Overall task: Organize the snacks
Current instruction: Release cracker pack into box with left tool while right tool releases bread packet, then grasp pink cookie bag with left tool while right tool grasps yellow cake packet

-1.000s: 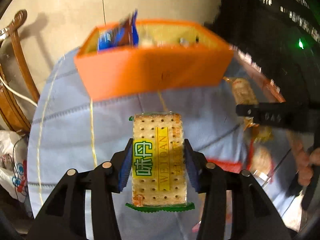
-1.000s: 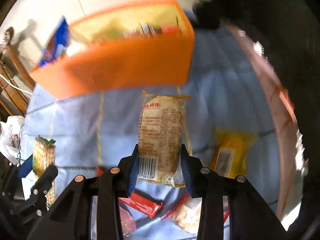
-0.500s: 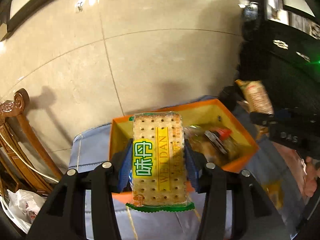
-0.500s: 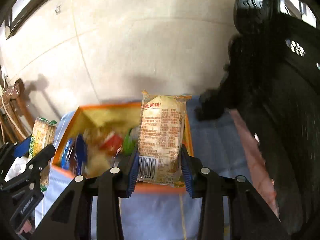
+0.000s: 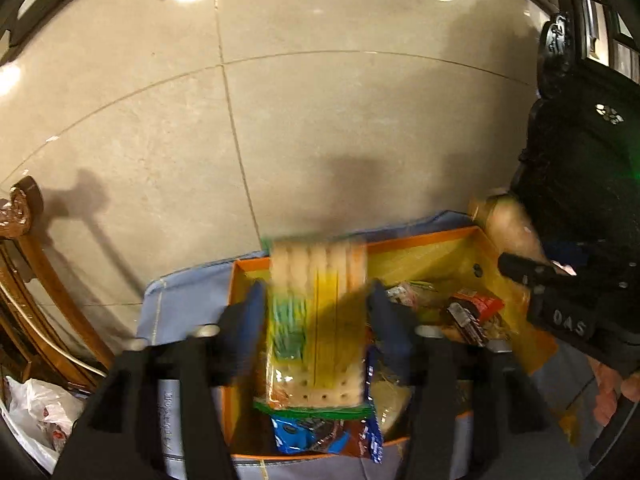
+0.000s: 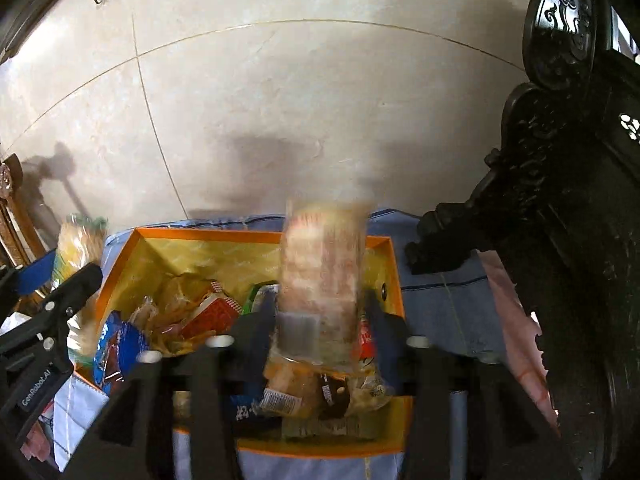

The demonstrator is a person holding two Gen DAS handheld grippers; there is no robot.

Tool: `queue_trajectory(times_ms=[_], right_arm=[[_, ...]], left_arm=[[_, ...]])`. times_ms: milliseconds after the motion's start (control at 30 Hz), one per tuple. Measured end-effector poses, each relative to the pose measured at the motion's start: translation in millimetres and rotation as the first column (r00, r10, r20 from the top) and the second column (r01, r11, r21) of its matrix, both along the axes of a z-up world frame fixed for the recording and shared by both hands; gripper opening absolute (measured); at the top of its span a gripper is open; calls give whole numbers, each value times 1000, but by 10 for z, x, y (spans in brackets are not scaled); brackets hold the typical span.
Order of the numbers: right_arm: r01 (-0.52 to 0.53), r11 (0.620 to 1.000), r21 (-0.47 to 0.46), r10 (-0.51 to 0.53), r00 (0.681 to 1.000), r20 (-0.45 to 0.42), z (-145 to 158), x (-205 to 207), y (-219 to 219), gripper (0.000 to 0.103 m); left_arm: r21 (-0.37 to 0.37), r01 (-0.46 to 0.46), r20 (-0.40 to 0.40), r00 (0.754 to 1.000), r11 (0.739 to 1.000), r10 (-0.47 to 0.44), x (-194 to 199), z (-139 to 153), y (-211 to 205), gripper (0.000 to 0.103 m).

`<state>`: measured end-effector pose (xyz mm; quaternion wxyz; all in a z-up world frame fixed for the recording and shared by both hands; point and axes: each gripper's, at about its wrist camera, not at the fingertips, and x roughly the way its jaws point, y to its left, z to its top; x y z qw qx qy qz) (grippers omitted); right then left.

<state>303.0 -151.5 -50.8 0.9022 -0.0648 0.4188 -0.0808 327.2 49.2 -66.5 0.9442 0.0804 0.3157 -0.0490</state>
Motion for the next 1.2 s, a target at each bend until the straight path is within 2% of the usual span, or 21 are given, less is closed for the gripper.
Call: queue_trajectory(times_ms=[33,133,300,367,467,600,633,700,733,767,800,833,900,967,1000,1200], right_arm=[[2,1000,0,-2,1000,14,17,-4,2,90],[-11,999,-39,13,999,53,117,-59,47,94],[-5,998,-57,8,999,41,251,-248,9,95],[16,997,-81,-13,999,31,293,-435,-77,99],[56,989,-139,-59,998,-16,262,-740,-255,99],[139,974,-177,-166,976,-144,-36,-1181,-636,99],[167,972,-166,-199,959,-200,-192,-1306,-769,99],[230,961,-156,-267,921,-285,-449,-1481,-952,99],[268,954,-136,-299,894,-333,-604,-1591,-1040,99],[282,954,-105,-301,878,-373,-729,-1669,-1088,99],[285,956,-72,-289,863,-415,-888,-1741,-1128,99],[289,954,-78,-293,850,-438,-995,-1772,-1148,99],[281,953,-112,-301,837,-457,-1182,-1795,-1156,99],[263,954,-142,-299,828,-475,-1305,-1797,-1141,99],[248,958,-142,-286,829,-481,-1363,-1798,-1122,99],[237,961,-144,-277,832,-480,-1497,-1774,-1102,99]], left_arm=[[4,-17,15,1000,1000,17,-41,35,44,99],[7,-21,63,998,1000,20,-127,143,88,99],[43,-19,29,999,999,17,-298,151,78,99],[66,2,14,1000,998,-3,-522,103,53,99],[78,99,-38,995,992,-96,-1107,-79,4,99],[86,199,-120,975,976,-188,-1725,-448,-27,99],[81,244,-194,955,966,-225,-2017,-722,-75,99],[71,274,-252,935,959,-248,-2215,-957,-112,99],[69,289,-319,913,955,-253,-2404,-1200,-177,99],[54,311,-369,889,949,-270,-2548,-1394,-235,99],[50,318,-379,883,947,-277,-2568,-1439,-253,99],[58,346,-413,862,937,-293,-2716,-1638,-367,99],[69,352,-399,867,933,-298,-2786,-1739,-456,99],[49,331,-333,895,942,-297,-2879,-1829,-592,99],[37,318,-328,899,947,-289,-2868,-1842,-629,99],[-35,259,-326,910,965,-256,-2845,-1882,-730,99]])
